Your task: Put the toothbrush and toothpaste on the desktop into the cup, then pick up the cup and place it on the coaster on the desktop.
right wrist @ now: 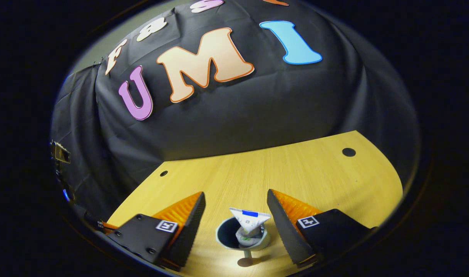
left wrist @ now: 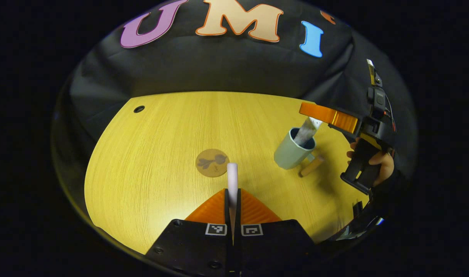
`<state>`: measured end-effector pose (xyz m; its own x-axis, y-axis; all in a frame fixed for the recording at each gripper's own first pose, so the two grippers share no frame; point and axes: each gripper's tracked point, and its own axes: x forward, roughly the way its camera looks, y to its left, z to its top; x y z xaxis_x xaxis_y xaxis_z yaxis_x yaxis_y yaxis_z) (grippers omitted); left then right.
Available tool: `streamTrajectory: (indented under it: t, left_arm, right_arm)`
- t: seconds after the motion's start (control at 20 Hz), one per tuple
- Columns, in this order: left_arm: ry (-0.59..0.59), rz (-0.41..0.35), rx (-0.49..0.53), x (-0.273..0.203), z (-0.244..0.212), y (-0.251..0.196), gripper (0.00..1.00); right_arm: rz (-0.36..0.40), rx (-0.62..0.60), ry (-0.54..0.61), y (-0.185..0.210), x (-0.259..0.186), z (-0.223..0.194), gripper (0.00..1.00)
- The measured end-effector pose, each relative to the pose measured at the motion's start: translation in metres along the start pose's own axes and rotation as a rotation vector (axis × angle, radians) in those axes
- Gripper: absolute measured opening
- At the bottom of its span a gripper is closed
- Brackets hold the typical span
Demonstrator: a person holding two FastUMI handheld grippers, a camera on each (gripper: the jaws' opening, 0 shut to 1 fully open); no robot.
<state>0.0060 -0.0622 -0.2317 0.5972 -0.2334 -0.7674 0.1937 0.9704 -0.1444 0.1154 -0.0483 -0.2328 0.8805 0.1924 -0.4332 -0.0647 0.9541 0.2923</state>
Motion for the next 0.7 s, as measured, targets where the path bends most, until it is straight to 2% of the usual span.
streamTrajectory:
  t: [0.05, 0.1, 0.2, 0.25, 0.3, 0.4, 0.55, 0.7]
  left_arm:
    - [-0.015, -0.008, 0.009, 0.009, 0.007, 0.001, 0.0]
    - [-0.033, -0.019, 0.017, 0.016, 0.016, 0.004, 0.0]
    - [-0.068, -0.048, 0.036, 0.029, 0.038, 0.006, 0.0]
    - [-0.085, -0.065, 0.047, 0.034, 0.048, 0.005, 0.0]
    - [-0.1, -0.075, 0.056, 0.04, 0.058, 0.005, 0.0]
    - [-0.125, -0.101, 0.069, 0.047, 0.074, 0.002, 0.0]
    - [-0.183, -0.143, 0.061, 0.053, 0.102, -0.005, 0.0]
    - [-0.291, -0.188, 0.003, 0.06, 0.138, -0.023, 0.0]
  right_arm:
    - [-0.003, -0.005, -0.01, -0.003, -0.007, 0.003, 0.95]
    - [-0.012, -0.011, -0.019, -0.007, -0.014, 0.005, 0.99]
    - [-0.031, -0.001, -0.032, -0.018, -0.03, 0.008, 0.99]
    - [-0.041, 0.011, -0.033, -0.025, -0.037, 0.009, 0.95]
    - [-0.054, 0.022, -0.035, -0.032, -0.043, 0.009, 0.99]
    - [-0.078, 0.043, -0.033, -0.045, -0.052, 0.007, 0.98]
    - [-0.102, 0.06, -0.022, -0.06, -0.065, 0.003, 0.98]
    - [-0.122, 0.071, -0.021, -0.071, -0.075, 0.002, 0.99]
